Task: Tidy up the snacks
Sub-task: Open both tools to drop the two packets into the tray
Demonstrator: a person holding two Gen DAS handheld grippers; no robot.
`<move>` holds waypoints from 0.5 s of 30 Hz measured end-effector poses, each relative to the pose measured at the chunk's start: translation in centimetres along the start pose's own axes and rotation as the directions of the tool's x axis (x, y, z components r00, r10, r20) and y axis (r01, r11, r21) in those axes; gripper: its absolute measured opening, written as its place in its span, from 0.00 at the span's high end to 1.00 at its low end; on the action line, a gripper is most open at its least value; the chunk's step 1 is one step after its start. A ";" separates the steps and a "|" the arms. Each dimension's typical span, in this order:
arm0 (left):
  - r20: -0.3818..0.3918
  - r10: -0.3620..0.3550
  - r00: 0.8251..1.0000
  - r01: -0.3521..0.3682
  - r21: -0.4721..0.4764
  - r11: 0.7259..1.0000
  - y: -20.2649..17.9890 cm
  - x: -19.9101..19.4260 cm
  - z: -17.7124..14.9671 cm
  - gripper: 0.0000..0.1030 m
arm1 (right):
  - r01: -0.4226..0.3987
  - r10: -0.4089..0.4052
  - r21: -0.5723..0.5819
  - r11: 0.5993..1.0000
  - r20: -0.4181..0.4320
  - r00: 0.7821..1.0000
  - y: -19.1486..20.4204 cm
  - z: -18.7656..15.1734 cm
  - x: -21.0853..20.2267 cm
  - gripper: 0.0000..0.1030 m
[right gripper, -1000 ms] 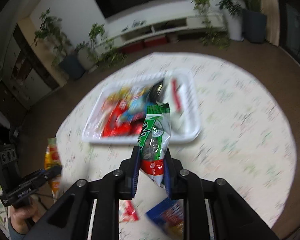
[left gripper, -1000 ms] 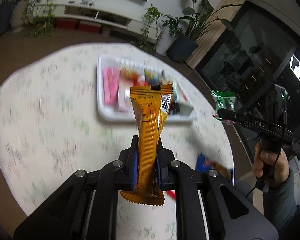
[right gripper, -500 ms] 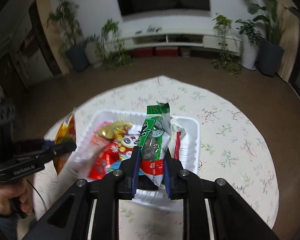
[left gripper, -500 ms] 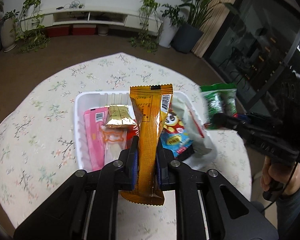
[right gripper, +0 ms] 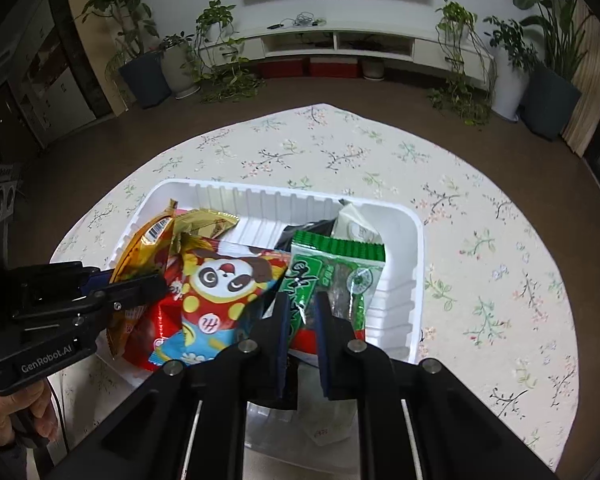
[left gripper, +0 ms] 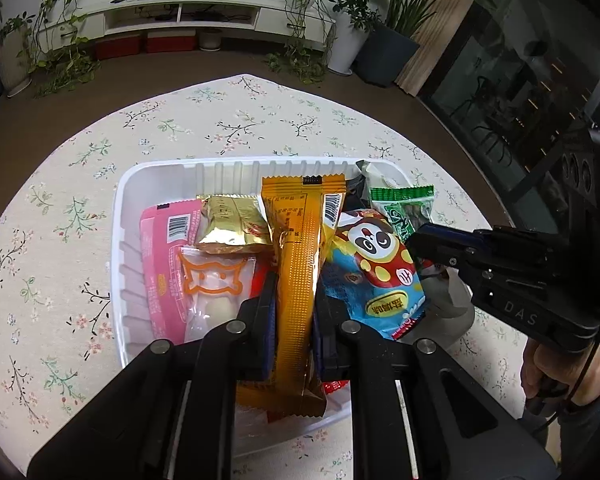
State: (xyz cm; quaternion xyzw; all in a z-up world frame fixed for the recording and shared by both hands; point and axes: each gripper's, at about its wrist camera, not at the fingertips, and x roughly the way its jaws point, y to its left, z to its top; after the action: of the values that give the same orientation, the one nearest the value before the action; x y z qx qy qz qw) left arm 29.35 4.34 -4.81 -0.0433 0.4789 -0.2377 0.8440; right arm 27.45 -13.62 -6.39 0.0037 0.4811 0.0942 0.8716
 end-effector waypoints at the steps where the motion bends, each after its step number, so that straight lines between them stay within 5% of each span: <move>1: 0.001 0.001 1.000 -0.001 0.000 1.000 0.0 0.1 -0.1 0.88 | 0.000 0.000 -0.001 1.000 0.000 1.000 0.0 0.0 0.0 0.87; 8: 0.002 0.008 1.000 -0.008 -0.004 1.000 -0.4 0.5 -0.1 0.83 | -0.029 0.029 0.022 0.999 0.011 1.000 -0.1 -0.2 -0.1 0.82; 10: 0.005 0.008 1.000 -0.008 -0.007 1.000 -0.4 0.2 -0.3 0.70 | -0.035 0.035 0.022 0.999 0.016 0.999 -0.1 -0.4 -0.5 0.78; 12: 0.024 0.019 1.000 -0.019 -0.005 1.000 -0.6 -0.7 -0.5 0.37 | -0.037 0.037 0.024 0.999 0.032 0.999 -0.1 -0.5 -1.2 0.74; 15: 0.049 0.028 0.998 -0.028 0.000 1.000 -1.0 -2.0 -0.7 0.30 | -0.054 0.052 0.033 0.998 0.080 0.995 -0.2 -0.9 -3.1 0.66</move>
State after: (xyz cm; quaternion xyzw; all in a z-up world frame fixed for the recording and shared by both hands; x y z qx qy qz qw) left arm 27.57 4.46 -3.34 -0.0423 0.4584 -0.2248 0.8588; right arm 25.13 -14.41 -4.34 0.0356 0.4477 0.1087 0.8868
